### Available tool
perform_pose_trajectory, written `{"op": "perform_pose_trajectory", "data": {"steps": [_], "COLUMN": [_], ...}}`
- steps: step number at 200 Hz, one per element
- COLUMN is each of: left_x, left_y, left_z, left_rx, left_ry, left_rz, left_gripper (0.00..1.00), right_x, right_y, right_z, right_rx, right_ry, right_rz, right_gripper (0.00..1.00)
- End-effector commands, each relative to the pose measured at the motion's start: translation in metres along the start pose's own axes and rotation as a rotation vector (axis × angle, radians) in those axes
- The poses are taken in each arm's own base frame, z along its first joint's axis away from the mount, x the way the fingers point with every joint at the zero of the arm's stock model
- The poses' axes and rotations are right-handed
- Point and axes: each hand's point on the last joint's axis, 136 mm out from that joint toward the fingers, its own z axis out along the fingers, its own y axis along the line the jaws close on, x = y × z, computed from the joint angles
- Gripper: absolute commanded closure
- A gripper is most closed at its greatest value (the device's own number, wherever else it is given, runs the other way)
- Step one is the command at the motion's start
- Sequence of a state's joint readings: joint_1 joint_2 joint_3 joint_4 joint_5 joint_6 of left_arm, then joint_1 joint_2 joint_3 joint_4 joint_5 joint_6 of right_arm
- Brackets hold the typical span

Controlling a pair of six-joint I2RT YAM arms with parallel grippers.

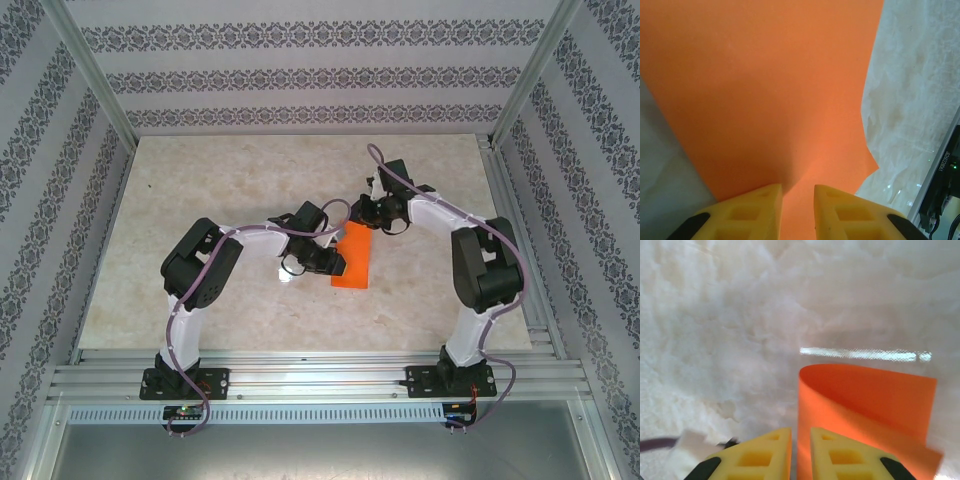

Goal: Fold a paper plane with a square sheet of paper (fold left side to right side)
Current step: Hold the square sheet of paper at the center of the table.

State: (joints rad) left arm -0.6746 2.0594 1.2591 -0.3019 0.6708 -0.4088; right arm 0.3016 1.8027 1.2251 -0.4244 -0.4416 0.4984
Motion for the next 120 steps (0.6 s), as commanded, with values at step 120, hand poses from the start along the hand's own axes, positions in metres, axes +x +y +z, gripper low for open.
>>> {"op": "perform_pose_trajectory", "data": {"steps": [120], "left_x": [-0.001], "left_y": [-0.005], "left_z": [0.009], "left_rx": [-0.002], "left_ry": [-0.002], "left_rz": [-0.014], "left_gripper": [0.73], "right_x": [0.062], "right_y": [-0.046], "right_z": [-0.007], "right_rx": [-0.054], "right_ry": [-0.01], "right_rz": [0.077], "right_gripper": [0.64]}}
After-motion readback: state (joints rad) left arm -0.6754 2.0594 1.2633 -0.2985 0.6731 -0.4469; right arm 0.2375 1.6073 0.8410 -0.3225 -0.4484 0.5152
